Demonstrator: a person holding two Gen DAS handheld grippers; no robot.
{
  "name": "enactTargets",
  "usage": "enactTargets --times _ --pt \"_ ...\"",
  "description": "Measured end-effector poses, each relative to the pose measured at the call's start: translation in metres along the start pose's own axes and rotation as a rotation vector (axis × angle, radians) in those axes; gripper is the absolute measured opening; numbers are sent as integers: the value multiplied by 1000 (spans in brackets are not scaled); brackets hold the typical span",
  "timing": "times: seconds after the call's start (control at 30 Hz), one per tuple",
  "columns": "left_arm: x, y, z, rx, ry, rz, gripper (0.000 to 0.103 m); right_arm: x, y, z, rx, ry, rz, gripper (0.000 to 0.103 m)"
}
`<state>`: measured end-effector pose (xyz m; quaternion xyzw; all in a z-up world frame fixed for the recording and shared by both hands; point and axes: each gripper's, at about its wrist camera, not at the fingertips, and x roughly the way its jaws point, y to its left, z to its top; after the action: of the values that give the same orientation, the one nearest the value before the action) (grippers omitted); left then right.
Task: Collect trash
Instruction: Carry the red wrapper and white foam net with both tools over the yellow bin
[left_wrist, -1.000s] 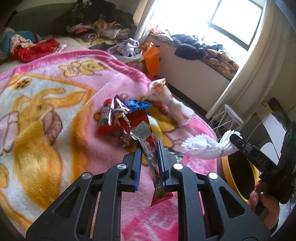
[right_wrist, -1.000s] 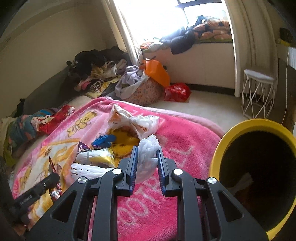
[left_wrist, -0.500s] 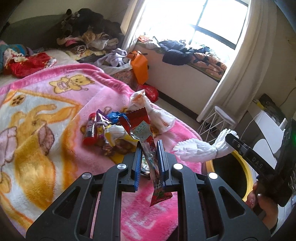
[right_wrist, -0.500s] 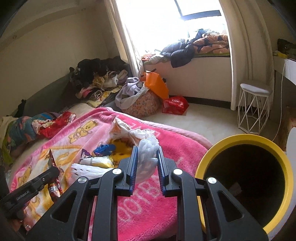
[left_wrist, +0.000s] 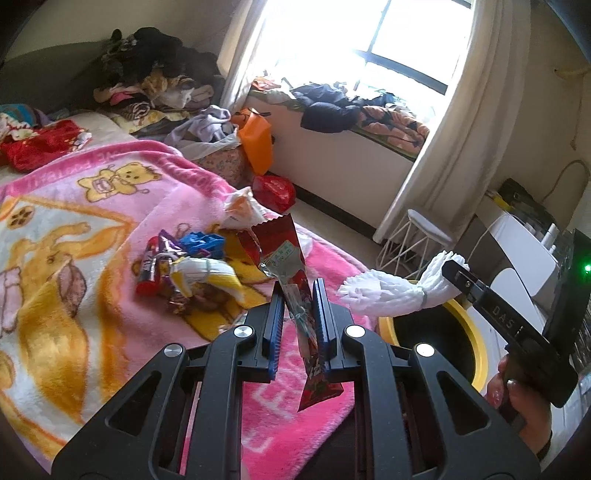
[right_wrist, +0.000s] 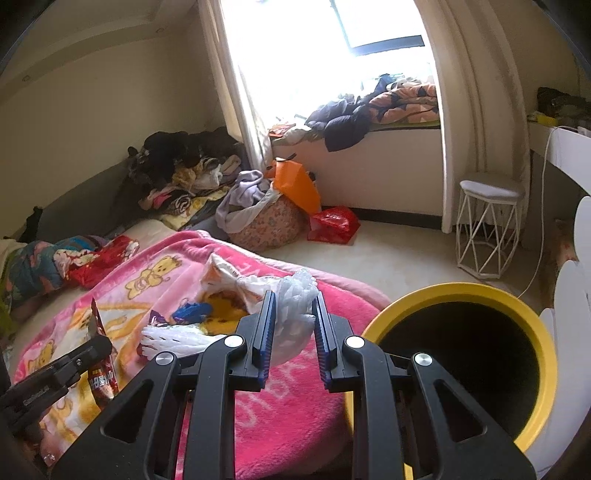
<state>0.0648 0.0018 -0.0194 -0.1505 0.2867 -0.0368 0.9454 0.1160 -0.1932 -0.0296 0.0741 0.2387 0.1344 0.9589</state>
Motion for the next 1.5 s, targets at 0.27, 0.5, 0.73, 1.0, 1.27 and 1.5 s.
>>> enactTargets --times 0.27,0.5,0.73,1.0,1.27,1.5 --pt "5 -21 -2 30 5 -34 11 -15 -17 5 3 -39 -59 19" --pt "10 -39 -4 57 12 -63 11 -25 -33 5 21 -61 -101 19" --pt "17 -59 -7 89 22 -98 11 -34 -51 3 42 -80 -153 19" --pt "23 -81 -11 127 20 -132 11 -37 -71 4 61 -103 -224 19" --pt "34 -101 -16 171 27 -168 11 -38 -96 0 90 -104 -320 19" --pt "47 -118 -23 210 42 -199 11 -35 -122 -6 117 -93 -407 19"
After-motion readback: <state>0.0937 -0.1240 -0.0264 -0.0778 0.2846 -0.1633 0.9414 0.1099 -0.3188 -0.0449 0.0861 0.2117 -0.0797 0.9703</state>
